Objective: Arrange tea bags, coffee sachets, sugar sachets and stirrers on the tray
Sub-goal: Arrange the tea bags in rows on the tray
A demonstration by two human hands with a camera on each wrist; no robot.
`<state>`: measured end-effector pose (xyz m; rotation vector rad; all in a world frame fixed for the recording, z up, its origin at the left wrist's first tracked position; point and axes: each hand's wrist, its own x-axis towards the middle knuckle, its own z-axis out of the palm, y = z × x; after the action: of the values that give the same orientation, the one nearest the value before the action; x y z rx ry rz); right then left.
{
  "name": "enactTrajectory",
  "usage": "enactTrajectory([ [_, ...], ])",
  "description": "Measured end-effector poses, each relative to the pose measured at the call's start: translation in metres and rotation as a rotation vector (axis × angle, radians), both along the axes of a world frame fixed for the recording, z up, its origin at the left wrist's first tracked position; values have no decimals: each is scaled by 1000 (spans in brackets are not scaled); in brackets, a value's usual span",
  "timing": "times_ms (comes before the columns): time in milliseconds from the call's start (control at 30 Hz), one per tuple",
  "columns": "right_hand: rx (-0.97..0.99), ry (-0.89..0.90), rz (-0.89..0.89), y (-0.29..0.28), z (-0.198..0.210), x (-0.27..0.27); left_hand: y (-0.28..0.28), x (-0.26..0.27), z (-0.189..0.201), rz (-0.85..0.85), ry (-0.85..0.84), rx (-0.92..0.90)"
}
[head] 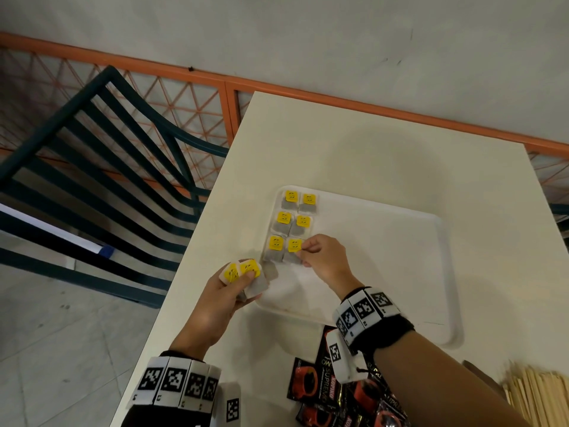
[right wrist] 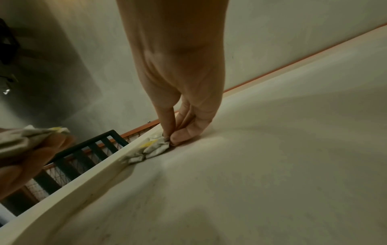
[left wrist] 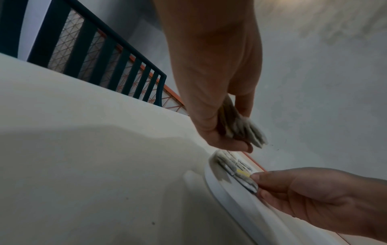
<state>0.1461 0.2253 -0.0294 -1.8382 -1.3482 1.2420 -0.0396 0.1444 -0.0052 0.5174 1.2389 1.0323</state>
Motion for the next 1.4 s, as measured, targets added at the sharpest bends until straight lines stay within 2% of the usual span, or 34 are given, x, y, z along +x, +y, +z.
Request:
enactTrajectory([
  [200,58,-123,25,-2,-3,-1,-1,-1,-2,-13,82,27],
  [367,115,-198,53,-9,1,-4,-1,2,-2,9,73,29],
  [433,104,-117,118,-18,12,-11,-1,3,-2,10,85,32],
  [567,-70,161,354,-40,27,-24,-1,4,-1,8,108,61],
  [733,-144,360,286,-51,20,-29,-4,1,-7,-8,147,32],
  [867,-166,307,170,-54,10,-29,-10,-6,-12,3,67,-46],
  [1000,-153,230,68,-50,-1,-30,-13,-14,-13,36,-40,-39],
  [1133,-83,146,14,-44,-6,-38,-16,-15,-14,67,-30,-26],
  [1400,-5,-69,34,-42,-6,-46,-20,-16,-13,23,43,-11],
])
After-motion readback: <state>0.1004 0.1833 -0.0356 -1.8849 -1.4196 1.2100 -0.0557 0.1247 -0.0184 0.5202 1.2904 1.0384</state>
